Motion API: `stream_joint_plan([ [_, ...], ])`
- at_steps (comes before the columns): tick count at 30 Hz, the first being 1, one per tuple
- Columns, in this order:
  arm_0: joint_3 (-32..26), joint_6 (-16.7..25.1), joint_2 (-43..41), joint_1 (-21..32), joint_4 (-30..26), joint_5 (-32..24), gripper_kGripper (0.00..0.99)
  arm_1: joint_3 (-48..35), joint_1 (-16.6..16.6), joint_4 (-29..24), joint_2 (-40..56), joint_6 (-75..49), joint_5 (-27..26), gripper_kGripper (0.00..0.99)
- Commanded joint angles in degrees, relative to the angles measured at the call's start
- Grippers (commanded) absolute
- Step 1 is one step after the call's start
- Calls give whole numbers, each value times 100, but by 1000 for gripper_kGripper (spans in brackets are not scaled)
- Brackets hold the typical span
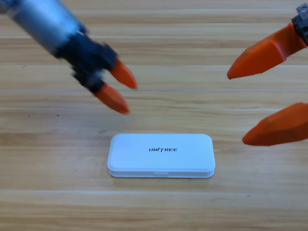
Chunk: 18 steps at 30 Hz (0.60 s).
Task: Clean up eraser and pencils
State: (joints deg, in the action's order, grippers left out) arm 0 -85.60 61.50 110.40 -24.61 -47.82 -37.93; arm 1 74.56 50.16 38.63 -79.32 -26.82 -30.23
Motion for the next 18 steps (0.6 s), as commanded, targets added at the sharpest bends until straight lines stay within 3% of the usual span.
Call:
stream_joint_plan([
  [1,923,-183,-1214,730,-96,-127,990,-82,161,-31,-338,19,-106,904],
  [7,1450,-719,-2339,721,-96,-338,990,-73,161,-31,-356,19,-106,904],
  [12,1468,-1228,-2989,220,-87,-382,990,-73,170,-31,-356,19,-106,904],
  [18,1468,-1527,-3288,-421,-25,-382,990,-73,170,-31,-356,19,-106,904],
])
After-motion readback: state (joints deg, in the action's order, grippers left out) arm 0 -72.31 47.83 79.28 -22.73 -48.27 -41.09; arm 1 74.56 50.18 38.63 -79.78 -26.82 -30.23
